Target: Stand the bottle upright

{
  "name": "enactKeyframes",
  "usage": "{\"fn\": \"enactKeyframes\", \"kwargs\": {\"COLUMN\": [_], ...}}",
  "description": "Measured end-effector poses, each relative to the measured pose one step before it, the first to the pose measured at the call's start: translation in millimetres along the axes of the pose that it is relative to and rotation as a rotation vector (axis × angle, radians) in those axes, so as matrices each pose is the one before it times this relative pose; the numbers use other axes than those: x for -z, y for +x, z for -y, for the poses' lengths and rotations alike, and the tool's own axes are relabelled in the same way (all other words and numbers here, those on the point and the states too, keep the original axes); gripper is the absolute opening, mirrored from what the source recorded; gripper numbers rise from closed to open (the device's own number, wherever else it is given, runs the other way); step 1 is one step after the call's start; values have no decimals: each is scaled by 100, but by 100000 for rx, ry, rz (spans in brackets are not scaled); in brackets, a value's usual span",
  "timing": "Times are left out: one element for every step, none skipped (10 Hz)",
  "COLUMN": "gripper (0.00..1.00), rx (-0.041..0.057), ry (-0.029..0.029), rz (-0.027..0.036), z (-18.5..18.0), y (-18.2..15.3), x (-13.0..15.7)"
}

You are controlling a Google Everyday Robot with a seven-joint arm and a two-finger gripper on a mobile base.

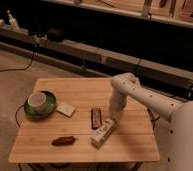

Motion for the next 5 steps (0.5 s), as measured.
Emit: {"fn": "enactKeyframes", "kwargs": {"gripper": [25, 25, 25, 25, 25], "rx": [-425, 144, 332, 832, 987], "ry": [1705, 1627, 1311, 1013, 504], "rz": [-1183, -1677, -1794, -1852, -1585], "z": [-39, 56, -77, -211, -188], "y": [343, 254, 275, 158, 55], "x": [894, 1021, 1016, 1121, 858]}}
